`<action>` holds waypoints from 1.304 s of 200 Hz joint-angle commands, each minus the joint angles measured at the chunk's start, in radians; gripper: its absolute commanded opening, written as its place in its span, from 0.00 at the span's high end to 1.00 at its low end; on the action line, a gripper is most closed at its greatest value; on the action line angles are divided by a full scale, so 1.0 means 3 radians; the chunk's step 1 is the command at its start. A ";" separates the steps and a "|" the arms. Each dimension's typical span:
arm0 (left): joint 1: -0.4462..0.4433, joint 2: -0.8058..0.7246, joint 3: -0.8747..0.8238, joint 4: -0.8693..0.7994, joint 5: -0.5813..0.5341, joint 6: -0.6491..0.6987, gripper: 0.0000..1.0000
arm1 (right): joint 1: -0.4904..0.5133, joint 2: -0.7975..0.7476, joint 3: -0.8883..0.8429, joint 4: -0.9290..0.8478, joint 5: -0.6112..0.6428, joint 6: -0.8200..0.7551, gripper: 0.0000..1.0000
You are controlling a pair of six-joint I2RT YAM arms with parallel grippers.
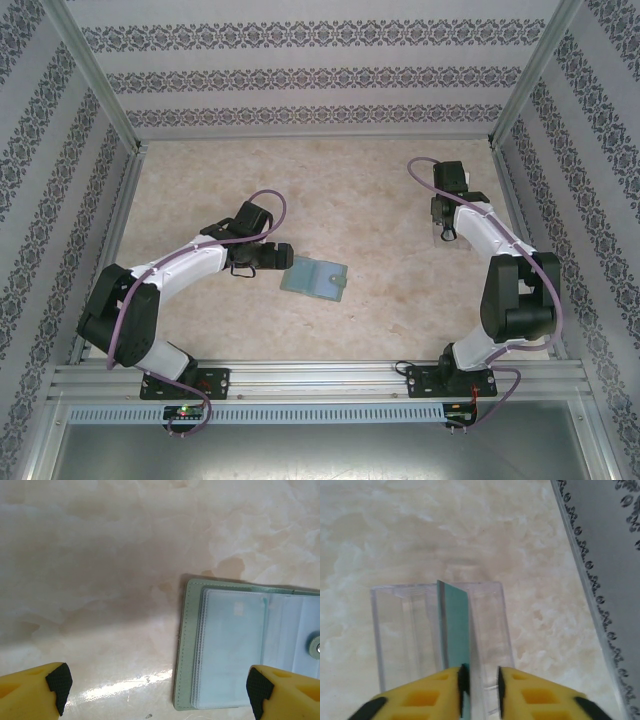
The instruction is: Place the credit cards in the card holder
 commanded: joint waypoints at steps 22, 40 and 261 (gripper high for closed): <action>-0.0040 -0.0061 -0.0002 -0.0042 -0.0027 0.0001 0.08 | 0.0014 -0.0144 -0.0061 0.0036 -0.0344 0.0027 0.92; -0.0035 -0.0085 -0.0025 -0.0028 0.0006 -0.0003 0.08 | 0.0048 -0.0301 -0.0067 0.0030 -0.0600 0.0070 0.98; 0.0632 -0.0472 -0.0247 0.0988 0.1972 -0.2249 0.28 | 0.3353 -0.0818 -0.1025 0.2157 -0.0064 -0.3396 1.00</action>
